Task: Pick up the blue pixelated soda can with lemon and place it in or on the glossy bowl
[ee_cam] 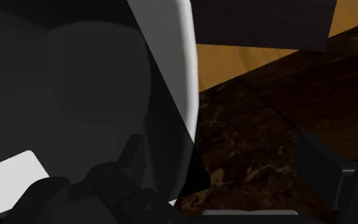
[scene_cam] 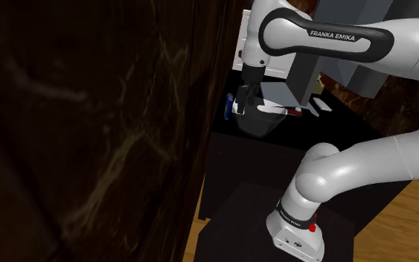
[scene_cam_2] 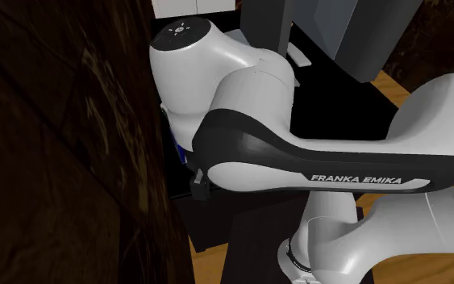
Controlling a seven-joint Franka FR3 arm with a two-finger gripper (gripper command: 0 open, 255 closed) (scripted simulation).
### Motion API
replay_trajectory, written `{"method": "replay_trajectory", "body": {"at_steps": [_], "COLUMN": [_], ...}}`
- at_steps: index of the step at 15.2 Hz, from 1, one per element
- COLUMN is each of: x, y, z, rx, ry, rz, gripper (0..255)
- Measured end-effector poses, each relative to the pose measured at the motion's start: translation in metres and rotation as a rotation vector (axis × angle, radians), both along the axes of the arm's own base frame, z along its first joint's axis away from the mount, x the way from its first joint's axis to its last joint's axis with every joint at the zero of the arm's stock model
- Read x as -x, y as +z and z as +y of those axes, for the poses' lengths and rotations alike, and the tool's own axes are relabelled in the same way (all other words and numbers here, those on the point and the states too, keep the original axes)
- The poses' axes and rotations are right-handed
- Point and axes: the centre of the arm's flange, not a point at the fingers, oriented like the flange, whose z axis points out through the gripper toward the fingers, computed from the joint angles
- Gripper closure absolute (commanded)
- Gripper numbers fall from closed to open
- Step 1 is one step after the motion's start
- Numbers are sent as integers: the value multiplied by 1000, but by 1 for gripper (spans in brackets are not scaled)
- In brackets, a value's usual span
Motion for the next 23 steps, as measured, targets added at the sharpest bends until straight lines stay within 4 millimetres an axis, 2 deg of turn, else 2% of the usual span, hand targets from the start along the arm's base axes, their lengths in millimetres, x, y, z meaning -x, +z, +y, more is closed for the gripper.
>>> {"method": "replay_trajectory", "body": {"at_steps": [2,4,8,15,17,23], "x": [-5,-21,-62,-136,-139,-145], "y": [-1,-2,0,-9,-11,-27], "z": [-5,-22,-62,-126,-138,-147], "rx": [-3,-14,-41,-89,-109,-93], "ry": [4,18,54,120,131,134], "rz": [3,13,39,86,120,58], "gripper": [0,0,0,0,0,0]}}
